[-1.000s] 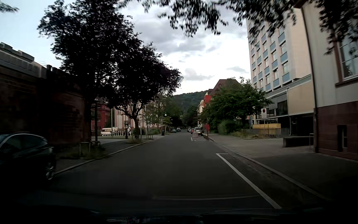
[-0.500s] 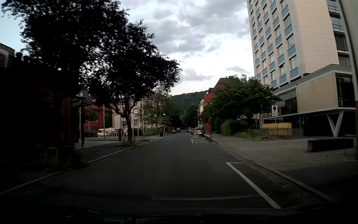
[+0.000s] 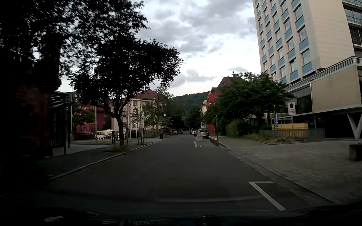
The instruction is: Follow the waypoints while adhering to traffic rules and regulations
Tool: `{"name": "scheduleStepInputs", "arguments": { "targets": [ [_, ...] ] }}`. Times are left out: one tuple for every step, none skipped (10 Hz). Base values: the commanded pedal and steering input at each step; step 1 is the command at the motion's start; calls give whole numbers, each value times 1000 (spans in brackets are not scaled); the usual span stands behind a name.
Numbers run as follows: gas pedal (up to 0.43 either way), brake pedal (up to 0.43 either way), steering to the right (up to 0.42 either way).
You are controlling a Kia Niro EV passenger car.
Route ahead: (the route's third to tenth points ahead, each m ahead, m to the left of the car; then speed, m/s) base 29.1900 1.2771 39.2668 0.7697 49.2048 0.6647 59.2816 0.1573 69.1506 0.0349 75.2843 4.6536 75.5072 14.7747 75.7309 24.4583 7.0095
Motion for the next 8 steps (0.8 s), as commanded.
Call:
{"name": "scheduleStepInputs", "arguments": {
  "targets": [
    [47, 0, -8],
    [47, 0, -9],
    [59, 0, -9],
    [67, 0, -10],
    [67, 0, -10],
    [79, 0, -10],
    [79, 0, -10],
    [79, 0, -11]
  ]
}}
